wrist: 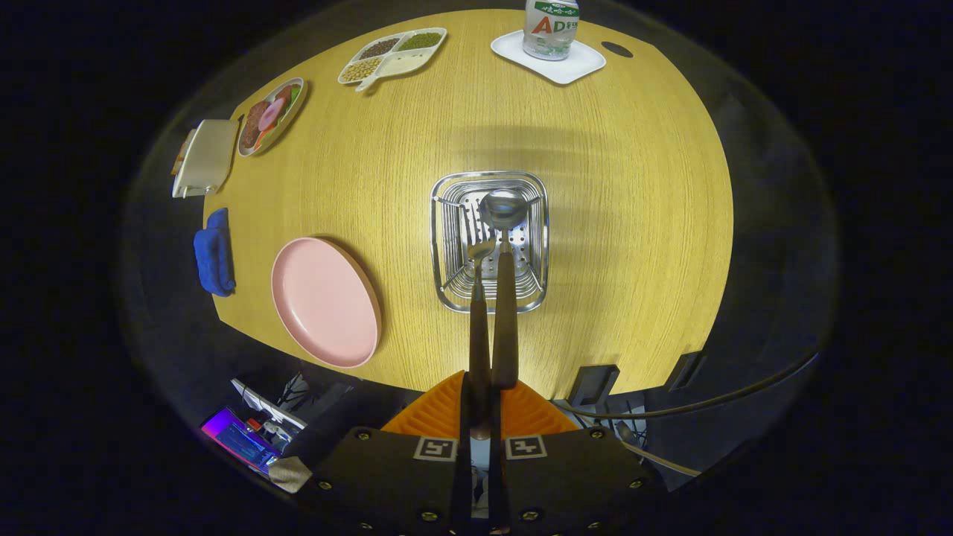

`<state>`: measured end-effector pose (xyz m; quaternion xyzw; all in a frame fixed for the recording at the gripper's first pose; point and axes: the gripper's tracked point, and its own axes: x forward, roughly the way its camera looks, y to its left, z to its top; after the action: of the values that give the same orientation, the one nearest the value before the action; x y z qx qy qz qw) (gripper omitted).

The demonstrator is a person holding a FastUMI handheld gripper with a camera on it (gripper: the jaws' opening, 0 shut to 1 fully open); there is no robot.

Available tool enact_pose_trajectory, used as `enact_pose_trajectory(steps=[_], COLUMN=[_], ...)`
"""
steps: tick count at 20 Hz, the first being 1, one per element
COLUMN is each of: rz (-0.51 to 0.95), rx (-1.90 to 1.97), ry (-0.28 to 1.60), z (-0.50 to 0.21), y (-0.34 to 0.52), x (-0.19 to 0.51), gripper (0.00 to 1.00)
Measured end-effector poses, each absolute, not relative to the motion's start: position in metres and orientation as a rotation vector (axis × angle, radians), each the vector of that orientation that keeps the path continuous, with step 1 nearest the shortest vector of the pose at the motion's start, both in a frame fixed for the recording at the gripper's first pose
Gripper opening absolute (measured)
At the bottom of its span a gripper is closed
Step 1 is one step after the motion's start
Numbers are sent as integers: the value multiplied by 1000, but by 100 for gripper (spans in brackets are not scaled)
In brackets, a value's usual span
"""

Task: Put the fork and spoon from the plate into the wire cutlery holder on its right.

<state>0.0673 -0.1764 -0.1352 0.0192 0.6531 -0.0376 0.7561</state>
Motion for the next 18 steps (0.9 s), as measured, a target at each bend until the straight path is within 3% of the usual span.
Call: enact_pose_trajectory(steps=[10,11,13,18], rz=[-81,-75,-74,-73], rx=[38,50,32,18], ry=[1360,1351,1346,1290], z=[-128,-126,-121,-109], y=[-177,-174,-176,-177], x=[66,65,61,59], gripper=[17,20,36,36])
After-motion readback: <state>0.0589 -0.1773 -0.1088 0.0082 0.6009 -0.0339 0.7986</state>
